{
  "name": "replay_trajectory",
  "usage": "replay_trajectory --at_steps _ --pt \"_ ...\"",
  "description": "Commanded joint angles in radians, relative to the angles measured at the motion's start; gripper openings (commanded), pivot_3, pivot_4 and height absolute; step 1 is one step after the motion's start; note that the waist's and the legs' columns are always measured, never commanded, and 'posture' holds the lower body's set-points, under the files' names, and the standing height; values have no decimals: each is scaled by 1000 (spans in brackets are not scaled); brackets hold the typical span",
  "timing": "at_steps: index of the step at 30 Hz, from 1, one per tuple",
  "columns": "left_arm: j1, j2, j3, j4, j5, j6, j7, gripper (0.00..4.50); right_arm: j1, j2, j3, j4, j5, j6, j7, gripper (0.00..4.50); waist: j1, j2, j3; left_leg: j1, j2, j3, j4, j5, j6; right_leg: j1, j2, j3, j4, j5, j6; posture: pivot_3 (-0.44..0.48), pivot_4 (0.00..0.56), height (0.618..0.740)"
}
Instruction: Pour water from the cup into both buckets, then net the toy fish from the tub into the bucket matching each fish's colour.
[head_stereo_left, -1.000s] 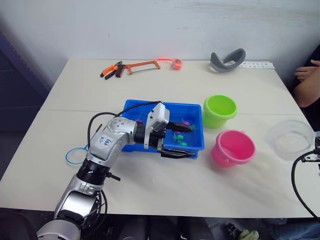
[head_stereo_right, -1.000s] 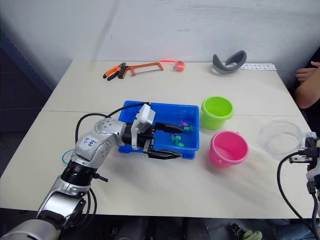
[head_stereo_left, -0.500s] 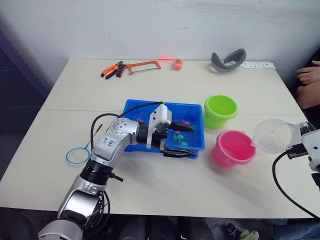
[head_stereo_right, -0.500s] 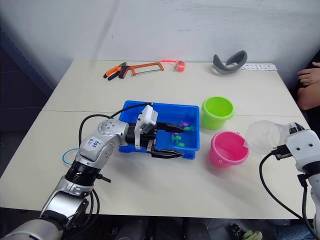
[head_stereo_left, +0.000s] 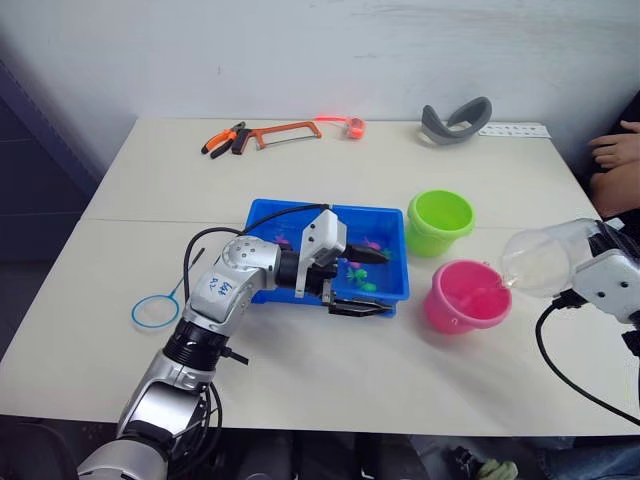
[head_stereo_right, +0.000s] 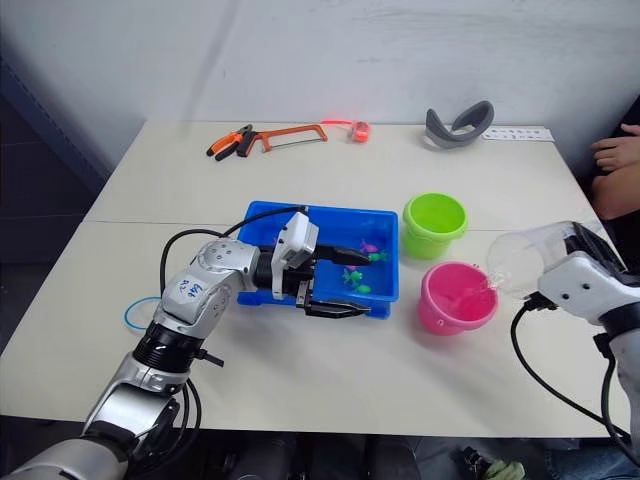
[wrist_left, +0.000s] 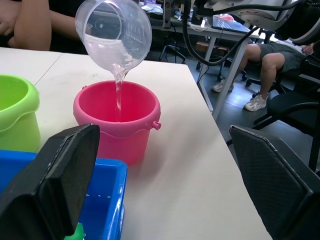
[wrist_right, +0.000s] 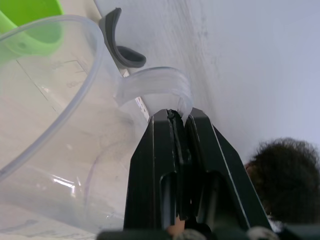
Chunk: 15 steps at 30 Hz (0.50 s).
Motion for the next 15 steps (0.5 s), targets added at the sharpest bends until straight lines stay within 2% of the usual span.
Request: replay_trajectory --at_steps 1,11,15 --pt "-1 -4 -1 -8 0 -17 -3 4500 -19 -25 -22 -17 -37 -47 -22 30 0 0 0 0 0 0 0 0 0 0 0 0 0 0 0 0 150 740" --pt "-6 -4 7 -3 1 -18 -2 4500 -26 16 -23 3 2 -40 -1 30 -1 0 0 0 0 0 0 0 0 0 1 0 0 0 0 0 150 740" --pt "-6 -4 8 -1 0 -16 -1 4500 -33 74 -28 23 147 22 48 30 0 0 0 0 0 0 0 0 0 0 1 0 0 0 0 0 150 740"
